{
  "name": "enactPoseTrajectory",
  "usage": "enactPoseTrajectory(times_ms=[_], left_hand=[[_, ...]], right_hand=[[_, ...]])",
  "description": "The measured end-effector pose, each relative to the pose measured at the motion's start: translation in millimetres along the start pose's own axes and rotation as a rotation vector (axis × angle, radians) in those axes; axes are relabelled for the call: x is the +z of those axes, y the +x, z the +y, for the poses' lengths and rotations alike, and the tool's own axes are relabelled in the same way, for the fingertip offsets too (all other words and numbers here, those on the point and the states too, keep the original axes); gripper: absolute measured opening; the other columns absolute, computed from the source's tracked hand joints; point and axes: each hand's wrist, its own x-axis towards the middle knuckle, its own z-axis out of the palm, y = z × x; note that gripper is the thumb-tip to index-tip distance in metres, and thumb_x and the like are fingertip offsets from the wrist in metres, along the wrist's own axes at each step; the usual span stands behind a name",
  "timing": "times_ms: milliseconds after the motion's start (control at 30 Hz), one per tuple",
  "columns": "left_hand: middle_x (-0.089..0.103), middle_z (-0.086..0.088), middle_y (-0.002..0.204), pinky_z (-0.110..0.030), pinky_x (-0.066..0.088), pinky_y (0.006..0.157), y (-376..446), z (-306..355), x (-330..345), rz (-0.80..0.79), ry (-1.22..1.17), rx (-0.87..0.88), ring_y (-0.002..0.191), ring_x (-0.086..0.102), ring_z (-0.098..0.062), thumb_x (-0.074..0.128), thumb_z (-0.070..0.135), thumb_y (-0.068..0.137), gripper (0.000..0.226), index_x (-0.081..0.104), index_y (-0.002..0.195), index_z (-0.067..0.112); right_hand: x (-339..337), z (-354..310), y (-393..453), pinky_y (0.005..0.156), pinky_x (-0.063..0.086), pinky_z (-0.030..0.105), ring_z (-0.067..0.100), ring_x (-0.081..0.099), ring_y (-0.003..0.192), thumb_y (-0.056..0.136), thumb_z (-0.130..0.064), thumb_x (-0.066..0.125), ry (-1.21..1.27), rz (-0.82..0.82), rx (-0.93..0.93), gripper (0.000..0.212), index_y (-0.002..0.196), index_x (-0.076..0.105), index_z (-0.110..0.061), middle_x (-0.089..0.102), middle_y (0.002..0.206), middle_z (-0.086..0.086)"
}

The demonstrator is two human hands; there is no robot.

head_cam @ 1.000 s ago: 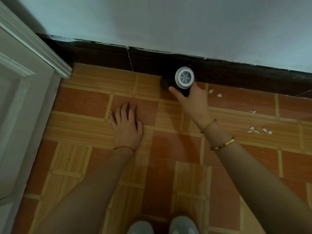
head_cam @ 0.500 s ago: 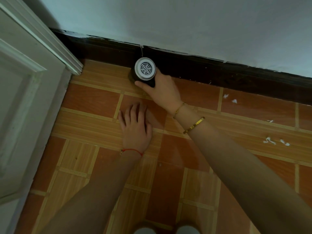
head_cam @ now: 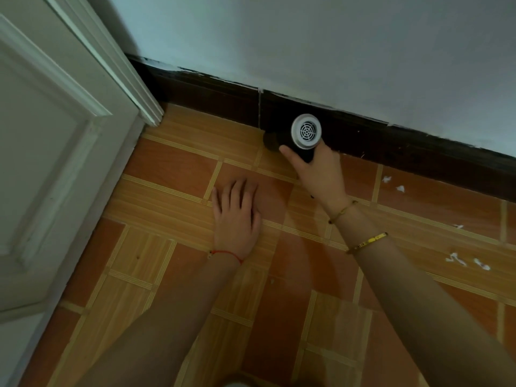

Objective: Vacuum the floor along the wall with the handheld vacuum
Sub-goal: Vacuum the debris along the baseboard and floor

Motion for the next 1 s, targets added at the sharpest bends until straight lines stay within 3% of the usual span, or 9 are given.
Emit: enactPoseTrajectory(times_ms=[200, 433, 600, 667, 733, 767, 867, 1000], left_hand=[[0.048, -0.01, 0.145, -0.057, 0.025, 0.117, -12.4, -40.2, -25.3, -0.039, 0.047, 0.025, 0.139, 0.039, -0.031, 0.036, 0.029, 0.097, 0.049, 0.048, 0.141, 0.014], [0.046, -0.01, 0.147, -0.059, 0.019, 0.12, -33.1, -87.7, -41.0, -0.041, 0.129, -0.124, 0.141, 0.035, -0.03, 0.033, 0.032, 0.1, 0.052, 0.042, 0.147, 0.013], [0.047, -0.012, 0.146, -0.062, 0.02, 0.117, -32.0, -88.3, -40.3, -0.05, 0.13, -0.142, 0.141, 0.036, -0.033, 0.032, 0.034, 0.097, 0.056, 0.044, 0.146, 0.012], [0.047, -0.012, 0.146, -0.062, 0.02, 0.117, -31.5, -88.2, -40.3, -0.045, 0.134, -0.147, 0.141, 0.037, -0.033, 0.033, 0.034, 0.096, 0.056, 0.046, 0.145, 0.012], [0.048, -0.011, 0.146, -0.062, 0.02, 0.117, -31.4, -88.3, -39.9, -0.043, 0.139, -0.145, 0.141, 0.037, -0.033, 0.034, 0.034, 0.095, 0.055, 0.046, 0.145, 0.012], [0.048, -0.011, 0.145, -0.063, 0.02, 0.117, -31.2, -88.9, -39.5, -0.044, 0.143, -0.146, 0.141, 0.037, -0.033, 0.035, 0.035, 0.095, 0.055, 0.047, 0.144, 0.012], [0.047, -0.01, 0.146, -0.062, 0.018, 0.117, -31.1, -90.2, -38.4, -0.057, 0.149, -0.153, 0.142, 0.036, -0.032, 0.036, 0.036, 0.094, 0.056, 0.046, 0.145, 0.014], [0.048, -0.011, 0.146, -0.063, 0.018, 0.117, -30.9, -90.7, -38.4, -0.046, 0.137, -0.146, 0.141, 0.037, -0.032, 0.037, 0.036, 0.093, 0.056, 0.047, 0.144, 0.014]], right_hand=[[32.6, -27.5, 16.4, 0.09, 0.056, 0.034, 0.017, 0.066, 0.106, 0.083, -0.057, 0.067, -0.005, -0.074, -0.049, 0.07, 0.137, 0.053, -0.014, 0.067, 0.124, 0.001], [86.3, -66.5, 36.8, 0.091, 0.041, 0.014, 0.014, 0.057, 0.12, 0.085, -0.048, 0.07, 0.045, -0.171, -0.11, 0.069, 0.139, 0.05, -0.01, 0.063, 0.132, 0.003], [123.3, -88.1, 46.5, 0.089, 0.038, 0.012, 0.015, 0.058, 0.119, 0.085, -0.047, 0.07, 0.048, -0.243, -0.191, 0.069, 0.138, 0.049, -0.008, 0.062, 0.131, 0.005], [137.4, -94.5, 50.1, 0.087, 0.044, 0.016, 0.015, 0.063, 0.108, 0.085, -0.046, 0.072, 0.075, -0.313, -0.18, 0.067, 0.136, 0.051, -0.008, 0.065, 0.124, 0.004], [146.9, -96.9, 55.6, 0.082, 0.051, 0.027, 0.008, 0.063, 0.083, 0.083, -0.046, 0.073, 0.122, -0.369, -0.154, 0.065, 0.133, 0.054, -0.01, 0.067, 0.108, 0.001], [149.8, -96.7, 58.5, 0.082, 0.053, 0.029, 0.007, 0.062, 0.081, 0.083, -0.045, 0.073, 0.136, -0.372, -0.15, 0.064, 0.133, 0.055, -0.01, 0.067, 0.107, 0.001], [151.5, -95.0, 65.7, 0.095, 0.047, 0.02, 0.012, 0.061, 0.113, 0.084, -0.044, 0.073, 0.15, -0.283, -0.143, 0.065, 0.136, 0.054, -0.009, 0.065, 0.127, 0.004], [153.4, -97.2, 63.5, 0.098, 0.046, 0.019, 0.008, 0.059, 0.116, 0.084, -0.045, 0.073, 0.141, -0.261, -0.18, 0.064, 0.134, 0.055, -0.009, 0.065, 0.127, 0.002]])
